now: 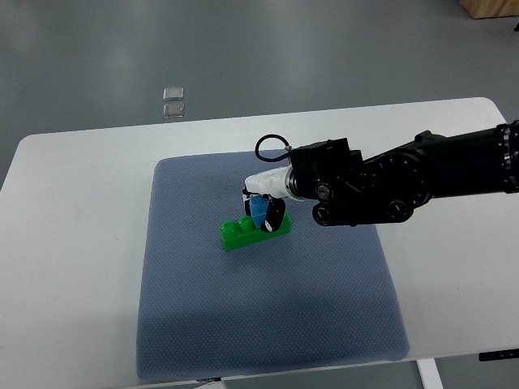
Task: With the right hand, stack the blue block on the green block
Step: 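Lower and press the blue block onto the green block's studs, then open the right hand and lift it off the blue block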
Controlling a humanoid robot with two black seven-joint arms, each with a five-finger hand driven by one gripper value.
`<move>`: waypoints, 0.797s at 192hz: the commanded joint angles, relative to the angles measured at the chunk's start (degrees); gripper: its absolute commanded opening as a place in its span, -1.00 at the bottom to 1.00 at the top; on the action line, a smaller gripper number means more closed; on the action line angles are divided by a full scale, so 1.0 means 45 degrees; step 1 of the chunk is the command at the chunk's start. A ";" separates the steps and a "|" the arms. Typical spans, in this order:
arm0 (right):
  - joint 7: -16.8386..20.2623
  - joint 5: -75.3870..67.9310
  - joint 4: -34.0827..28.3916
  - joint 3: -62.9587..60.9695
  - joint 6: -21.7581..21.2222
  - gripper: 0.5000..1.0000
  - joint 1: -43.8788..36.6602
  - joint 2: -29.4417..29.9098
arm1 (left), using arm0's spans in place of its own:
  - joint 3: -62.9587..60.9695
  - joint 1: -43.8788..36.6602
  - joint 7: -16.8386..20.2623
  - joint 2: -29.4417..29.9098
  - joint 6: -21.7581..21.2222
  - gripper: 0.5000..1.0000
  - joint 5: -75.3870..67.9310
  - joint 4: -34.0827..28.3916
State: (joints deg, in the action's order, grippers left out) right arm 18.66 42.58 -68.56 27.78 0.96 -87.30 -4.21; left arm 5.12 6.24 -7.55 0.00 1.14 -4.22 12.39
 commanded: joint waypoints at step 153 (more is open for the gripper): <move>0.0013 -0.0165 0.0020 -0.0959 -0.0233 0.56 -0.0052 -0.0237 | 0.0015 0.0000 -0.0003 0.0000 0.0000 1.00 0.0000 0.0000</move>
State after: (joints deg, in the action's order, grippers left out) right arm 18.63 41.91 -68.47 24.04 0.26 -87.18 -4.74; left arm 5.11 6.24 -7.55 0.00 1.14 -4.22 12.39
